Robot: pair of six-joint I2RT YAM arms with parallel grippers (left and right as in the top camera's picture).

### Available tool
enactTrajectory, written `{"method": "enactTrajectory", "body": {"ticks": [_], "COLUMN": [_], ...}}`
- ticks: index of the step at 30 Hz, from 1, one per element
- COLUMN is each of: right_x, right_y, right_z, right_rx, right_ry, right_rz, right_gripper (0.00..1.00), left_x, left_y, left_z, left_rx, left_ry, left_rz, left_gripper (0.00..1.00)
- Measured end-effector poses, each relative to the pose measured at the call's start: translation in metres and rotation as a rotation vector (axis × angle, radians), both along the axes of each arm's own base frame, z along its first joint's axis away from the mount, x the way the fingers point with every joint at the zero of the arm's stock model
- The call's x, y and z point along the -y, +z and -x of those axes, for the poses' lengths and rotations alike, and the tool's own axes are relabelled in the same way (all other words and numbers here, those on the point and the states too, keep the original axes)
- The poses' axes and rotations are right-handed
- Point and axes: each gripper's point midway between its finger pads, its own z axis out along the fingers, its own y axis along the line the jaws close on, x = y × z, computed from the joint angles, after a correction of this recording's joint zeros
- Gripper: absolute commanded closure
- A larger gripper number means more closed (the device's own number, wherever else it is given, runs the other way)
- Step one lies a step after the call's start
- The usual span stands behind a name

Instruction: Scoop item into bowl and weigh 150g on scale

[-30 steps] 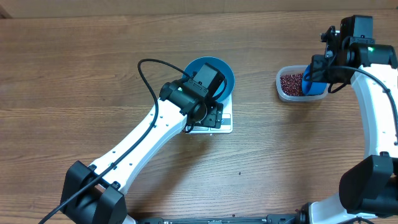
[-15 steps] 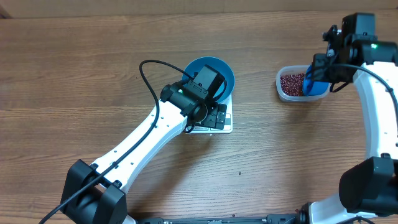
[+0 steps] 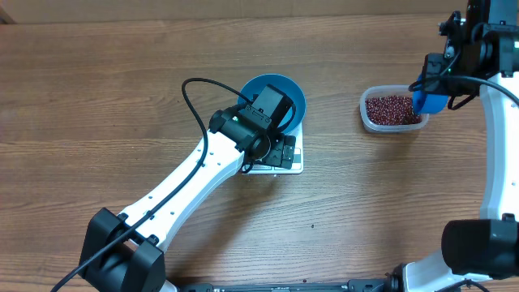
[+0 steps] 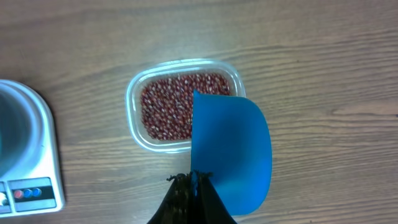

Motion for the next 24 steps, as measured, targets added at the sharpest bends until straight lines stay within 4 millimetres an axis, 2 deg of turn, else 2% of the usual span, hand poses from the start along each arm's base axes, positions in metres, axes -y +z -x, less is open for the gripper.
{"method": "enactTrajectory", "body": {"ticks": [3,7,14,24], "right_x": [0.001,-0.011,-0.030,-0.026], "right_y": [-0.015,-0.037,-0.052,-0.094], "right_z": [-0.005,-0.016,-0.028,-0.039], "right_rx": [-0.045,-0.100,-0.113,-0.208], "right_ry": [0.025,0.080,0.142,0.154], "right_rz": [0.028,0.099,0.263,0.419], "right_gripper": [0.96,0.96,0.96,0.96], "left_x": [0.000,0.000,0.000,0.000], "left_y": [0.000,0.000,0.000,0.000], "left_z": [0.000,0.000,0.000,0.000], "left_rx": [0.000,0.000,0.000,0.000], "left_ry": [0.000,0.000,0.000,0.000], "left_rz": [0.000,0.000,0.000,0.000], "left_gripper": [0.00,0.00,0.00,0.01]}}
